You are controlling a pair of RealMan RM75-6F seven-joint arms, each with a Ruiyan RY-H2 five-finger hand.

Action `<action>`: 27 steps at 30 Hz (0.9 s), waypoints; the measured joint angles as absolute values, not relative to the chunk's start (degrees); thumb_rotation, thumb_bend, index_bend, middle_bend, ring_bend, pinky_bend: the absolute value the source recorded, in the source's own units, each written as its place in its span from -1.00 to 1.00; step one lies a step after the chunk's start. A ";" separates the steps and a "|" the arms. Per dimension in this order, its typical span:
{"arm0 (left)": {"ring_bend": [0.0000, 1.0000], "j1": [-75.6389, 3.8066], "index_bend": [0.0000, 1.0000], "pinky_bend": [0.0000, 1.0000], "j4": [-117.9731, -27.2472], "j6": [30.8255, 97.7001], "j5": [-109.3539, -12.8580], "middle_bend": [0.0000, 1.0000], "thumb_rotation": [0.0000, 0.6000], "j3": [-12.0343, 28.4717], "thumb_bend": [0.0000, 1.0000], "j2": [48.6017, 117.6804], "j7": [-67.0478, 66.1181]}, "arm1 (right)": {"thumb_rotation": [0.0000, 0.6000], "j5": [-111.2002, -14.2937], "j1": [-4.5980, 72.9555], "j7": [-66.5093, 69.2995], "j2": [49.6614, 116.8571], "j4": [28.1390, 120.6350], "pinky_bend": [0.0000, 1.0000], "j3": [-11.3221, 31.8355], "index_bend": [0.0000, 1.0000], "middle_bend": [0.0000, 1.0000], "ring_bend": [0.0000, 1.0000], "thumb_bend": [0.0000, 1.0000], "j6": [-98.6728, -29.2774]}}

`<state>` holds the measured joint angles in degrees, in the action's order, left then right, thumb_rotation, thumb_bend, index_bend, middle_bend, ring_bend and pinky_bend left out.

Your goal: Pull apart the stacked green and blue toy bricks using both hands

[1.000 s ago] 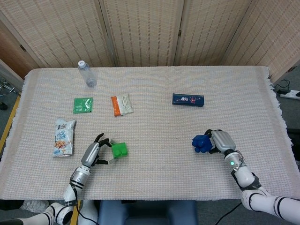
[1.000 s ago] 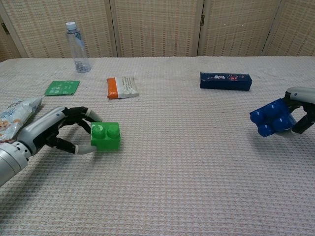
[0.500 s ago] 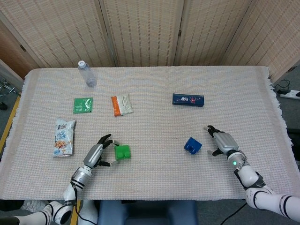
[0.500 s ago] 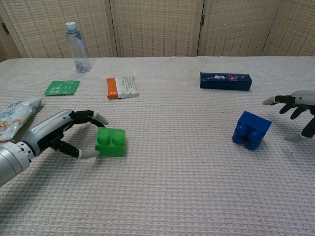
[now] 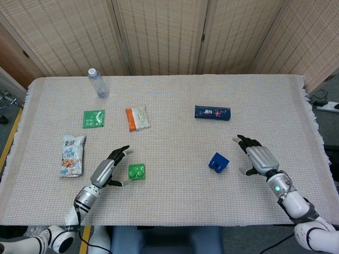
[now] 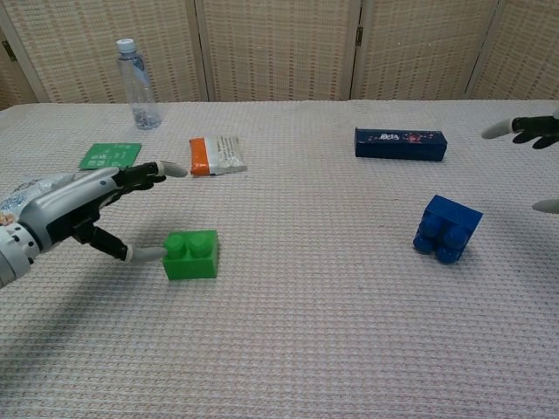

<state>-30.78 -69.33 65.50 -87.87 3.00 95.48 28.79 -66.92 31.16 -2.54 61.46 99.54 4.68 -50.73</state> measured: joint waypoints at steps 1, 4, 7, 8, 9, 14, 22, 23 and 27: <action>-1.00 -30.81 -0.71 -1.00 -71.37 65.48 -88.49 -0.92 1.00 2.50 -0.49 93.48 26.52 | 1.00 -69.18 30.40 -2.47 60.97 100.06 -0.97 4.38 -1.00 -1.00 -1.00 -0.28 -52.35; -1.00 -30.54 -0.66 -1.00 -77.74 66.01 -90.26 -0.82 1.00 1.04 -0.48 87.36 19.38 | 1.00 -77.14 26.97 -3.26 60.06 101.18 -1.00 2.78 -1.00 -1.00 -1.00 -0.28 -59.58; -1.00 -29.50 -0.62 -1.00 -85.77 67.99 -92.46 -0.67 1.00 -0.59 -0.46 79.94 12.10 | 1.00 -82.04 22.13 -6.31 59.87 102.30 -1.00 0.62 -1.00 -1.00 -1.00 -0.28 -67.55; -1.00 -28.98 -0.63 -1.00 -88.08 68.99 -93.18 -0.68 1.00 -1.10 -0.46 77.56 10.14 | 1.00 -83.03 20.39 -8.24 60.04 102.53 -1.00 -0.09 -1.00 -1.00 -1.00 -0.28 -70.31; -1.00 -28.08 -0.63 -1.00 -90.66 70.62 -94.05 -0.72 1.00 -1.82 -0.46 74.40 7.57 | 1.00 -83.70 19.23 -9.89 60.35 102.56 -1.00 -0.56 -1.00 -1.00 -1.00 -0.28 -72.23; -1.00 -22.19 -0.57 -1.00 -95.13 79.32 -95.93 -0.77 1.00 -4.21 -0.46 66.26 0.60 | 1.00 -89.23 12.75 -16.98 63.44 101.42 -1.00 -3.34 -1.00 -1.00 -1.00 -0.28 -81.25; -1.00 -11.55 -0.64 -1.00 -87.32 86.56 -93.14 -0.86 1.00 -7.26 -0.46 68.60 -2.46 | 1.00 -95.87 7.47 -17.37 68.42 96.02 -1.00 -4.77 -1.00 -1.00 -1.00 -0.28 -89.05; -1.00 -11.41 -0.65 -1.00 -87.36 86.47 -92.92 -0.87 1.00 -7.26 -0.46 68.53 -2.78 | 1.00 -96.39 7.08 -17.71 68.67 95.83 -1.00 -4.71 -1.00 -1.00 -1.00 -0.28 -89.28; -1.00 -10.06 -0.65 -1.00 -89.25 87.14 -92.99 -0.87 1.00 -7.47 -0.46 67.52 -3.21 | 1.00 -95.88 6.69 -18.06 68.96 95.79 -1.00 -4.37 -1.00 -1.00 -1.00 -0.28 -89.53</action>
